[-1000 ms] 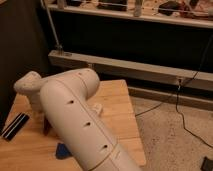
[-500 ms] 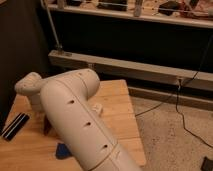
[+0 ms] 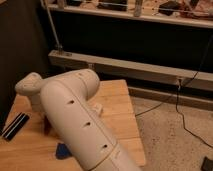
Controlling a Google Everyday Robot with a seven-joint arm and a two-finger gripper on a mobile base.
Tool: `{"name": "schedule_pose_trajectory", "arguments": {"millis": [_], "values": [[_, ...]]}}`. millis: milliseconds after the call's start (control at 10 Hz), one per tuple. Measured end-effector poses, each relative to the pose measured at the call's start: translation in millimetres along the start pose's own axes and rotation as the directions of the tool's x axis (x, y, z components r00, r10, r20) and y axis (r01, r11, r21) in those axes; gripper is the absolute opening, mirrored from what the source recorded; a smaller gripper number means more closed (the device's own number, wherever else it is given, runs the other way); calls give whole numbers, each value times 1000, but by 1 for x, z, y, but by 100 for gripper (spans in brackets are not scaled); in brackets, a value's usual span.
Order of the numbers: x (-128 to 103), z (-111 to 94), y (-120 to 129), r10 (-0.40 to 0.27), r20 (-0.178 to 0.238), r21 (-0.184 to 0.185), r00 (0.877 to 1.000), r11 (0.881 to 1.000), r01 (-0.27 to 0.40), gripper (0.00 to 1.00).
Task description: Place the pepper in the ceramic cup
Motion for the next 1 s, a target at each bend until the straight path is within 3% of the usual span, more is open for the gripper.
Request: {"name": "schedule_pose_trajectory", "arguments": {"millis": [1000], "values": [[-2, -7, -5, 6, -1, -6, 1000, 1000, -6, 27]]}}
